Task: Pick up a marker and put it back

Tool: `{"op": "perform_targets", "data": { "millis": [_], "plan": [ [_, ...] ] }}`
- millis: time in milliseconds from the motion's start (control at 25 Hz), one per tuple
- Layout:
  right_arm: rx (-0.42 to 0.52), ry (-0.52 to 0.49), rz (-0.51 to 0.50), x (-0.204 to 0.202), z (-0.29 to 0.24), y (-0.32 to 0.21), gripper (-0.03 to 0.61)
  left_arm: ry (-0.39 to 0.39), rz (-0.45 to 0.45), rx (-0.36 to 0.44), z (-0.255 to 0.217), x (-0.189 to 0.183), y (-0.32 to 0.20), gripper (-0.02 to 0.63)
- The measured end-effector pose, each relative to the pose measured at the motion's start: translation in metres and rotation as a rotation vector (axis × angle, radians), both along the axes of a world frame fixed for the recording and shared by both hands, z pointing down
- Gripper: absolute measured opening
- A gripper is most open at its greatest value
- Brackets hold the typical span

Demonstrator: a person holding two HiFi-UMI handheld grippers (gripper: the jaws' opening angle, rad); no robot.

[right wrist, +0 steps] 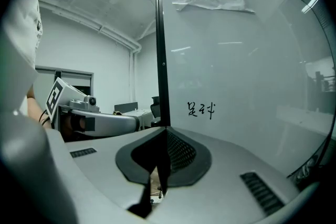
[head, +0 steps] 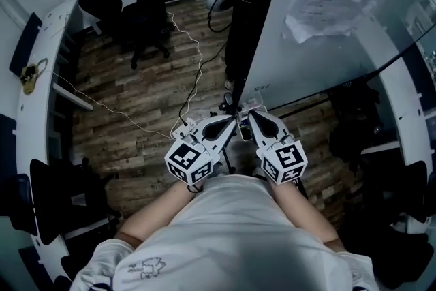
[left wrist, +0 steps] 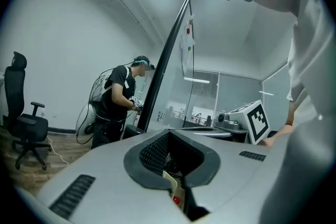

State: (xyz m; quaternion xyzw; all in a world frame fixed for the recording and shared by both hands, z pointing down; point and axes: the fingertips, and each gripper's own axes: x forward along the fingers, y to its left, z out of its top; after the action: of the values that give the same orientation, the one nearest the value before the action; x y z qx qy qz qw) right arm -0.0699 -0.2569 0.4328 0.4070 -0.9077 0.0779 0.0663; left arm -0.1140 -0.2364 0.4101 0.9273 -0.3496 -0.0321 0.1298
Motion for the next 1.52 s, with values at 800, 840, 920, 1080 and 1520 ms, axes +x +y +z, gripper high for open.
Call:
{"op": "perform_targets", "data": {
  "millis": [800, 840, 920, 1080, 1520],
  "plan": [
    [0.09, -0.021, 0.131, 0.085, -0.03, 0.057, 0.009, 0.018, 0.13, 0.083, -0.03, 0.08, 0.042, 0.006],
    [0.09, -0.021, 0.132, 0.093, -0.031, 0.063, 0.009, 0.017, 0.132, 0.083, -0.03, 0.089, 0.047, 0.005],
    [0.092, -0.025, 0.137, 0.109, -0.033, 0.075, 0.009, 0.016, 0.14, 0.082, -0.031, 0.106, 0.059, 0.006],
    [0.109, -0.032, 0.128, 0.135, -0.04, 0.1, 0.009, 0.016, 0.14, 0.081, -0.031, 0.135, 0.08, 0.006],
    [0.156, -0.062, 0.094, 0.189, -0.042, 0.188, 0.009, 0.018, 0.112, 0.12, -0.026, 0.193, 0.162, 0.006]
  ]
}}
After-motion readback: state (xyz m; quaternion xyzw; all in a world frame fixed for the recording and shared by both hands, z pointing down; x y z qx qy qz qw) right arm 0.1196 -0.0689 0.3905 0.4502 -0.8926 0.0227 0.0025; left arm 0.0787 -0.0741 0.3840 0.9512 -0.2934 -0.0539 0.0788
